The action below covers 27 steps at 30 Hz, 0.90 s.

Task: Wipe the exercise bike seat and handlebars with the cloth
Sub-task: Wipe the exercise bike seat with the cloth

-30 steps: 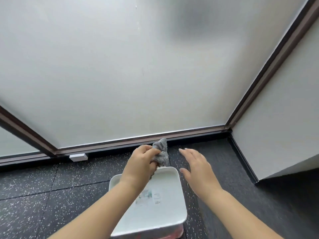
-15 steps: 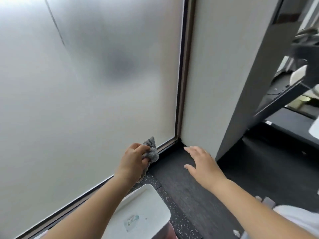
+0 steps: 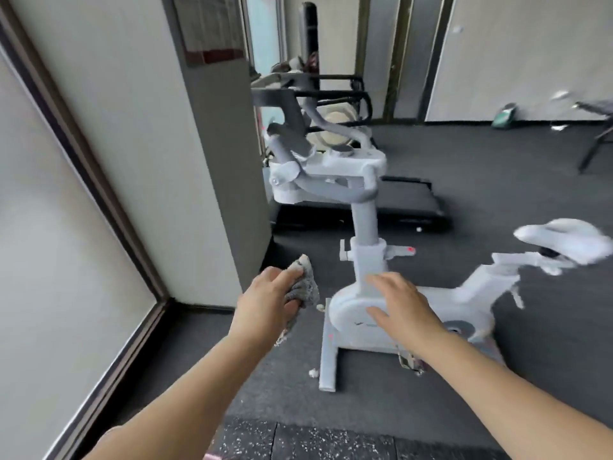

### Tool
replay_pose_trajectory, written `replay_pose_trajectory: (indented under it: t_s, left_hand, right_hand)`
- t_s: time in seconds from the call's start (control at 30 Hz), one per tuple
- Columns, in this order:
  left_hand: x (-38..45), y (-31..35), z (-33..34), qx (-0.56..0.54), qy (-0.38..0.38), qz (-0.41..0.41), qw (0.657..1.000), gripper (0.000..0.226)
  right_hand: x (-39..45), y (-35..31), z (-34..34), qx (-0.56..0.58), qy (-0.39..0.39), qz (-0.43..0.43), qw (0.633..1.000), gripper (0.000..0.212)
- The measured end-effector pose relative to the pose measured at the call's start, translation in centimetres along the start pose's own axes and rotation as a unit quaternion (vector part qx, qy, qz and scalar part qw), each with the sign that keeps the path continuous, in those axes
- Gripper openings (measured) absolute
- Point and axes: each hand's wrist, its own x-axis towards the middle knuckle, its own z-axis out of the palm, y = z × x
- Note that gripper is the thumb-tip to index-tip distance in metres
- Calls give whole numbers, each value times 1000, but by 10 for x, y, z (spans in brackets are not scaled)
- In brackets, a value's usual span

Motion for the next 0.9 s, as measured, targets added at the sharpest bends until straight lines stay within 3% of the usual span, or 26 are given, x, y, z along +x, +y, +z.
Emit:
replay_pose_trajectory:
  t_s: [0.23, 0.5, 0.9]
  left_hand:
    - [53, 190, 98, -74, -63, 104, 990, 58]
    - [94, 369, 197, -105, -101, 115, 983, 57]
    - [185, 525, 318, -105, -148, 147, 972, 56]
  right_hand:
    - [-67, 168, -95, -15, 74, 111, 991, 52]
    - [-125, 334, -191, -31, 111, 175, 978, 52]
    - [-118, 537, -260, 40, 152, 278, 948, 36]
